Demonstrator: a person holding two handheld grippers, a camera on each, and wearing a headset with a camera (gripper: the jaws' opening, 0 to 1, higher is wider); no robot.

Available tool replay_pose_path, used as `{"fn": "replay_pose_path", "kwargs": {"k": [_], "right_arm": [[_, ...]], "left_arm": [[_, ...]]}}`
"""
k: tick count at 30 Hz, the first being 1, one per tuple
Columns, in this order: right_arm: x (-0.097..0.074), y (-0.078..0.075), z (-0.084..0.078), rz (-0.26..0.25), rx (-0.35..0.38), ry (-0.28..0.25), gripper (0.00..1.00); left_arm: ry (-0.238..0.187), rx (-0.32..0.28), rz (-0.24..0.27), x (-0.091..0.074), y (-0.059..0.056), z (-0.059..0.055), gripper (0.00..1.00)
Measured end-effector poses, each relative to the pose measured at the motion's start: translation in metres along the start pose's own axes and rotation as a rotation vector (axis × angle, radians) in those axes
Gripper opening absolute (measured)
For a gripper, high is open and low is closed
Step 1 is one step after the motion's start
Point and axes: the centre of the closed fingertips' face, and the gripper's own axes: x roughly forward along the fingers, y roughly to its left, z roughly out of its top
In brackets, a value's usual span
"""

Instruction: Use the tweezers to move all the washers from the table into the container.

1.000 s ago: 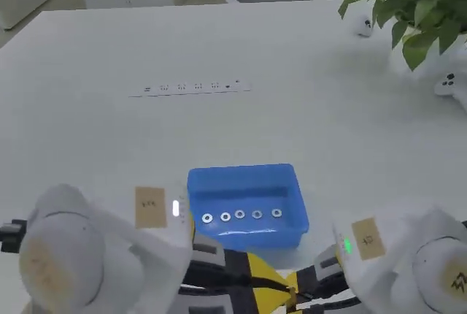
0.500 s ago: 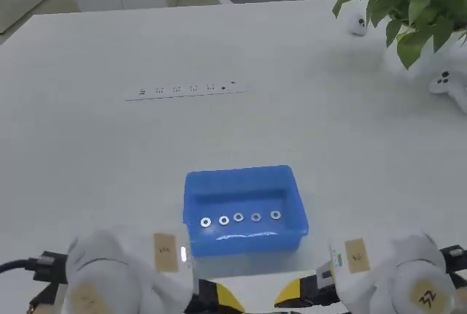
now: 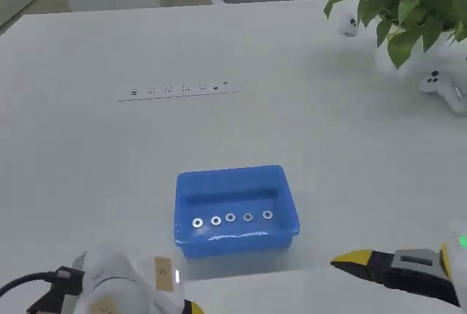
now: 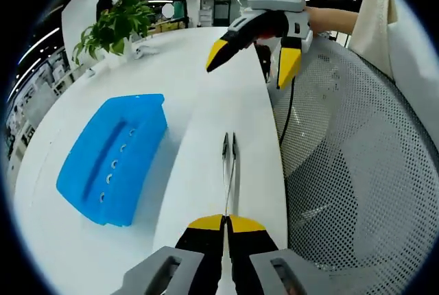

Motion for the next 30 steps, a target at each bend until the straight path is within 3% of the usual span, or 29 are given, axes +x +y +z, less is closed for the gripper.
{"fn": "replay_pose_path", "kwargs": {"k": [3,6,13,18,20,22,24,25,26,27,30], "right_arm": [[-0.012,-0.007,-0.001,-0.055,0.038,-0.024,0.57],[-0.020,-0.011,0.003,-0.101,0.030,-0.044,0.60],[-0.032,-0.021,0.016,-0.176,0.024,-0.120,0.64],[-0.041,-0.028,0.021,-0.208,0.019,-0.164,0.66],[-0.044,-0.031,0.023,-0.225,0.017,-0.189,0.68],[-0.047,-0.033,0.025,-0.235,0.014,-0.213,0.73],[-0.047,-0.036,0.025,-0.246,0.018,-0.226,0.77],[-0.047,-0.038,0.025,-0.256,0.023,-0.229,0.79],[-0.047,-0.039,0.024,-0.261,0.025,-0.229,0.82],[-0.047,-0.041,0.024,-0.267,0.026,-0.234,0.84],[-0.046,-0.044,0.025,-0.284,0.030,-0.244,0.90]], "left_arm": [[0.034,0.001,-0.006,0.004,0.001,-0.004,0.00],[0.065,0.012,-0.008,0.006,0.000,-0.006,0.00],[0.075,-0.027,-0.014,0.004,0.001,-0.006,0.00],[0.068,-0.081,0.031,-0.007,0.001,-0.011,0.02],[0.022,-0.133,0.079,-0.017,0.002,-0.007,0.06],[-0.053,-0.207,0.134,-0.030,0.004,-0.002,0.12],[-0.137,-0.301,0.156,-0.043,0.001,0.005,0.16],[-0.215,-0.363,0.162,-0.054,-0.001,0.013,0.14],[-0.267,-0.383,0.181,-0.062,0.000,0.018,0.14],[-0.341,-0.412,0.234,-0.074,0.004,0.024,0.17],[-0.489,-0.511,0.320,-0.102,0.008,0.034,0.33]]}}
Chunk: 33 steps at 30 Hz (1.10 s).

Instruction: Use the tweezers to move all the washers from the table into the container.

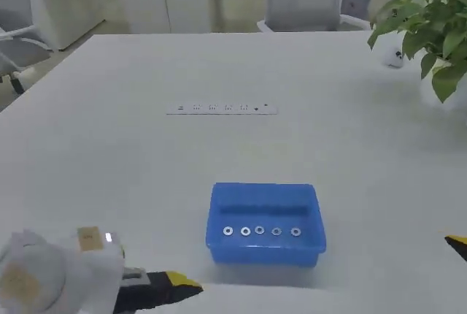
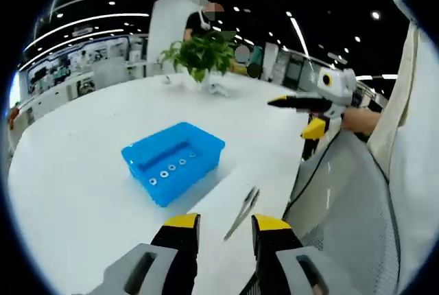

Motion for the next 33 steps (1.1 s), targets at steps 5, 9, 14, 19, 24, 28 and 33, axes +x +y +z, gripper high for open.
{"fn": "replay_pose_path", "kwargs": {"k": [5,9,14,19,24,28,33], "right_arm": [[-0.001,-0.003,0.011,-0.027,0.018,-0.065,0.98],[-0.006,-0.001,0.028,-0.039,0.012,-0.150,0.99],[-0.010,-0.003,0.039,-0.066,0.041,-0.225,0.99],[-0.012,-0.009,0.041,-0.088,0.060,-0.260,0.99],[-0.014,-0.022,0.032,-0.146,0.056,-0.230,0.97],[-0.016,-0.025,0.033,-0.157,0.072,-0.242,0.95],[-0.016,-0.026,0.031,-0.169,0.058,-0.226,0.94]], "left_arm": [[-0.263,-0.057,0.130,-0.028,0.007,0.039,0.62],[-0.425,-0.072,0.275,-0.046,0.021,0.057,0.87],[-0.532,-0.073,0.398,-0.060,0.035,0.062,0.99],[-0.554,-0.035,0.464,-0.062,0.044,0.060,0.99],[-0.541,-0.075,0.455,-0.060,0.046,0.056,0.99],[-0.505,-0.061,0.440,-0.053,0.043,0.054,0.97],[-0.476,-0.034,0.437,-0.050,0.041,0.051,0.96]]}}
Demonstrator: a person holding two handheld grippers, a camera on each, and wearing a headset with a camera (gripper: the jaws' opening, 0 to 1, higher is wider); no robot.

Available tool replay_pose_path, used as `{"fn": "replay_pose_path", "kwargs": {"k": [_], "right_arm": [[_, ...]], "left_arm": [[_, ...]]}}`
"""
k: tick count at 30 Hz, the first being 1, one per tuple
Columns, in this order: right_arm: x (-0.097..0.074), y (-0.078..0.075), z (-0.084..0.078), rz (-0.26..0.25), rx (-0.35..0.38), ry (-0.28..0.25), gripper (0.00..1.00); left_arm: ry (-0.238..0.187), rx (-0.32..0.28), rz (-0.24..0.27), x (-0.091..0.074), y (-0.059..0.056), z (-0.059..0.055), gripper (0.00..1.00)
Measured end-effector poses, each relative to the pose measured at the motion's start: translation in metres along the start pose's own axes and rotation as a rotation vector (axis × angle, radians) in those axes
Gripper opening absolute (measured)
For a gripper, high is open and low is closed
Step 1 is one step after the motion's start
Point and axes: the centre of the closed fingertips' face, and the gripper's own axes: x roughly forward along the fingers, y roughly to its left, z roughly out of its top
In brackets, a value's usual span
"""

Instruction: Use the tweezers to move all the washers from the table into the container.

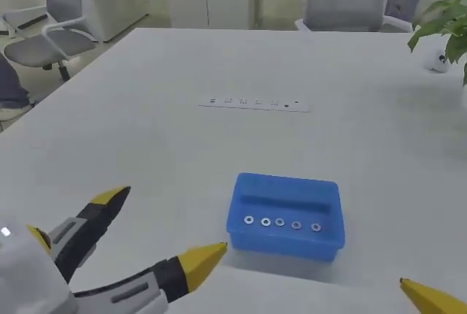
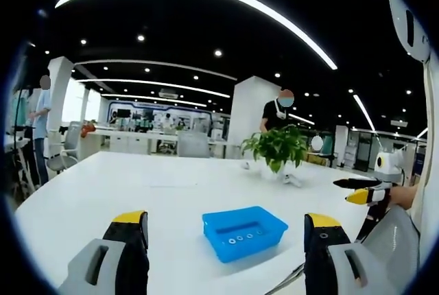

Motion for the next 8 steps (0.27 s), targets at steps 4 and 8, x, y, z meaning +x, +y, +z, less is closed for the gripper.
{"fn": "replay_pose_path", "kwargs": {"k": [4,8], "right_arm": [[-0.0003,-0.0003,-0.0007,-0.003,-0.004,0.005,0.93],[0.0001,-0.0002,-0.0028,-0.004,-0.010,0.016,0.93]], "left_arm": [[0.009,0.002,-0.009,-0.0001,-0.0013,-0.0012,0.96],[0.005,-0.008,-0.006,-0.0007,0.0003,-0.0007,0.95]]}}
